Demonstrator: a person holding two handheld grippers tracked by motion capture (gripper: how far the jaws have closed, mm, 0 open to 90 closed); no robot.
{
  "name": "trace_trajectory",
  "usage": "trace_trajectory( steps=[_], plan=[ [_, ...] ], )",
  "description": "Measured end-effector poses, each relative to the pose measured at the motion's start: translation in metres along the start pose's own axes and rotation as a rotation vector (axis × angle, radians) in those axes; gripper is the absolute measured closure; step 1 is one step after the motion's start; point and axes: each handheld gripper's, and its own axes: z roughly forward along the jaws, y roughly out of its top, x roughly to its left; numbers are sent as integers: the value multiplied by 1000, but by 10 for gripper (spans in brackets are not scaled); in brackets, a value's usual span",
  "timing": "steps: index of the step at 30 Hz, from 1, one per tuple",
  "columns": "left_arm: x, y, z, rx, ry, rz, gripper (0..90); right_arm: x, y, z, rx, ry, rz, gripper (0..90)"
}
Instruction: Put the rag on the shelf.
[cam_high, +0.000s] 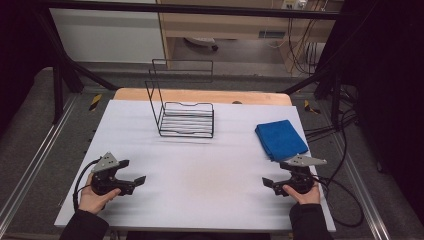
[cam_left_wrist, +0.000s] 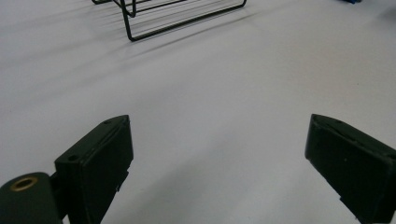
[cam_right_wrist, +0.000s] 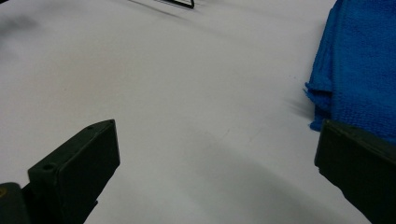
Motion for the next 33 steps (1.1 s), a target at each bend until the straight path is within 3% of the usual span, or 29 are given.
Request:
trace_trajectory(
  steps=[8,17,23,33],
  plan=[
    [1,-2,0,-1,-3,-7,83,2,2,3,17,-28,-18,6],
    [1,-3,0,2,1,-14,82,-2,12,9,40,-134,-17,35],
    [2,-4,-1,2,4,-12,86,-15,23,20,57,-181,-34,181],
    [2,-4,0,8,11,-19,94,-46,34,46,139,-275,-47,402]
  ],
)
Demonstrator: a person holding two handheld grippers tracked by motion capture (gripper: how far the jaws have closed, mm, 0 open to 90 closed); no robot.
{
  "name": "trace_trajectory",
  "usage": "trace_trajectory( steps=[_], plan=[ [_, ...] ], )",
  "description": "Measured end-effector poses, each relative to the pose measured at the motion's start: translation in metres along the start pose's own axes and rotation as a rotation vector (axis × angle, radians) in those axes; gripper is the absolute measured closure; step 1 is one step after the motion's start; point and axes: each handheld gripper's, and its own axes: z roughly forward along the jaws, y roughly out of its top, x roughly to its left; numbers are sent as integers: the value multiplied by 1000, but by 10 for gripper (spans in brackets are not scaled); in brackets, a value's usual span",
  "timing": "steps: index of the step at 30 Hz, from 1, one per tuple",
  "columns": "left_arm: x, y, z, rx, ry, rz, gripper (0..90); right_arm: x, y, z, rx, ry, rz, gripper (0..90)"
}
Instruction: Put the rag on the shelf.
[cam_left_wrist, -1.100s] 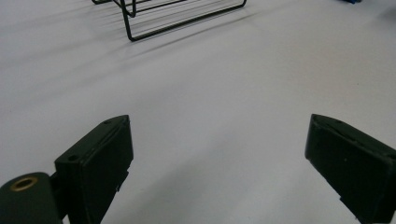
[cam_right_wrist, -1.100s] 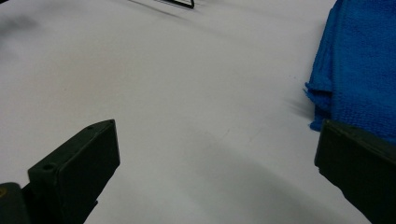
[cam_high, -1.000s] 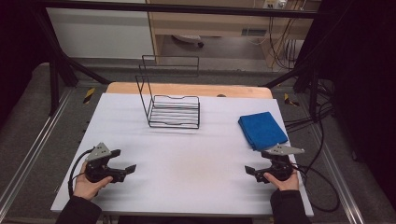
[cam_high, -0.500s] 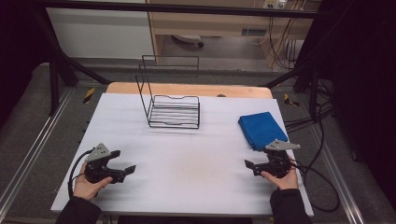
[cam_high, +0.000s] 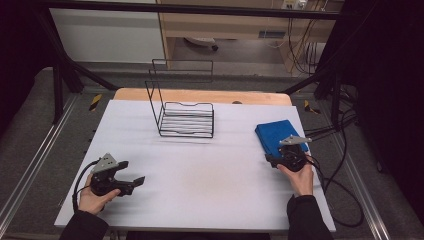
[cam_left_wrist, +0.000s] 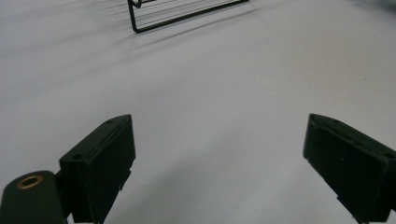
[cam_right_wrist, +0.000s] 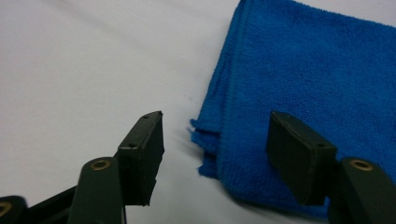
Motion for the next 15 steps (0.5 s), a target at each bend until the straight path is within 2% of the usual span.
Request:
trace_trajectory(
  steps=[4,7,10,15],
  plan=[
    [0,0,0,4,1,3,97,-5,2,9,22,-30,-9,464],
    [0,0,0,3,1,2,98,-6,2,15,33,-33,-24,509],
    [0,0,0,3,3,4,100,-4,1,18,40,-39,-55,529],
    [0,0,-1,-3,3,3,100,-4,0,18,36,-45,-70,549]
  ],
)
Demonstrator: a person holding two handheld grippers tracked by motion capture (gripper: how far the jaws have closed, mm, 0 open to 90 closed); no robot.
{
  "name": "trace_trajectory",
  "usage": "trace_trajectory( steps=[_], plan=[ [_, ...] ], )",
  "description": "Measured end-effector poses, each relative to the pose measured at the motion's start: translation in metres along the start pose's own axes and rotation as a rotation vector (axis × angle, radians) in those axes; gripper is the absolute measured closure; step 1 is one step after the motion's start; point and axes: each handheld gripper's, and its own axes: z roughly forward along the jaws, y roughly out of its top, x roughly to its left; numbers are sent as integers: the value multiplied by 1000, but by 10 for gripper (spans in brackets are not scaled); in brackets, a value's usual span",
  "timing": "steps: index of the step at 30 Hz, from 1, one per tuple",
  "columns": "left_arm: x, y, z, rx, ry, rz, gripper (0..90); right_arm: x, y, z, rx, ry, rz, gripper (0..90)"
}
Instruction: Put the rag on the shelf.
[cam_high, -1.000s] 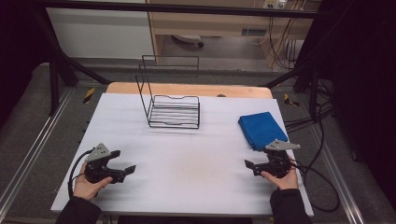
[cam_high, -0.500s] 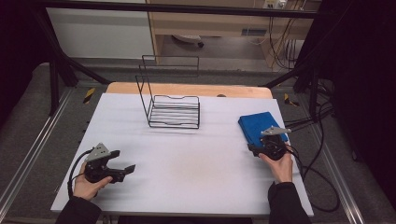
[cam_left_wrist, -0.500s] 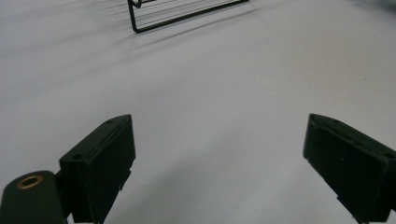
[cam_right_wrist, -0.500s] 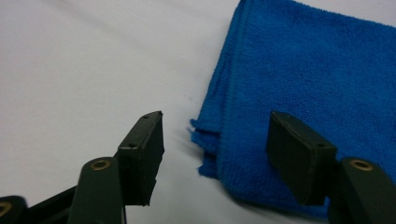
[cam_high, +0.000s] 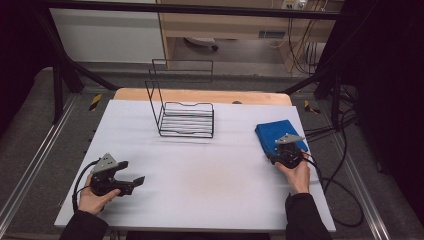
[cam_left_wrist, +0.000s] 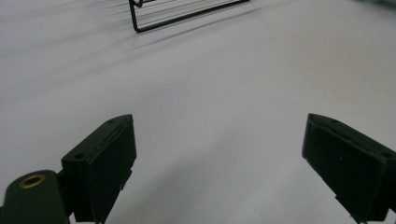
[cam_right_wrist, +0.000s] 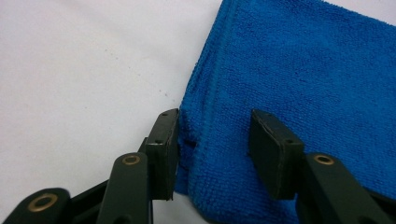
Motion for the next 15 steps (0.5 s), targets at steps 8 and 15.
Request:
trace_trajectory(
  steps=[8,15],
  plan=[
    [1,0,0,-2,1,-1,102,-4,-2,-1,8,-35,-9,753],
    [1,0,0,-3,3,-3,102,-6,0,-3,4,-47,-2,830]
  ],
)
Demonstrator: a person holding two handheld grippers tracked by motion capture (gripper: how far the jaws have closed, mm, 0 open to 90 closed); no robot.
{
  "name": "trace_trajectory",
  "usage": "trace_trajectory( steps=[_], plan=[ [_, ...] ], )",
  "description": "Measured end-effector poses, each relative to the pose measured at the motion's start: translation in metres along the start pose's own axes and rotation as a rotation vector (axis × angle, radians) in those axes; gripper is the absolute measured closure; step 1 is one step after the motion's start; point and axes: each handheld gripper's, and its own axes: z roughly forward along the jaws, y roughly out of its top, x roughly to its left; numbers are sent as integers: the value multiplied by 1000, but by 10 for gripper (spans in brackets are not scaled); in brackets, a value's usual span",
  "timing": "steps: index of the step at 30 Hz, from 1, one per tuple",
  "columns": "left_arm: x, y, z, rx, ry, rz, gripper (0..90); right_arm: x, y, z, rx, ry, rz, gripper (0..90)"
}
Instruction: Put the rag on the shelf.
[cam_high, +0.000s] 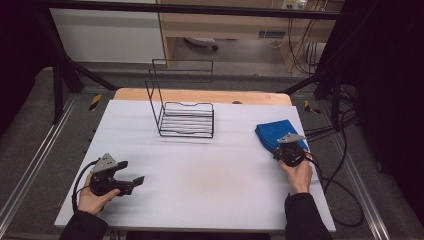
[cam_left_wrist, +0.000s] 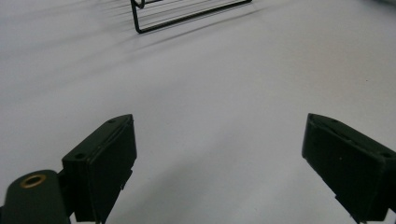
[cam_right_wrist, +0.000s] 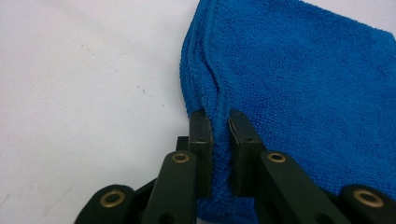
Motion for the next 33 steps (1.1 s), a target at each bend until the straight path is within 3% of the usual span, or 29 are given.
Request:
trace_trajectory(
  steps=[6,10,14,19,33],
  plan=[
    [0,0,0,1,1,2,103,2,5,-15,-43,18,11,837],
    [0,1,-1,0,3,3,103,11,10,-24,-58,41,-1,837],
    [0,1,-1,-1,5,2,103,23,14,-37,-91,79,22,836],
    [0,1,-1,1,8,1,103,46,18,-46,-92,129,25,835],
    [-1,1,0,8,19,0,100,119,27,-57,-100,307,-23,835]
  ],
)
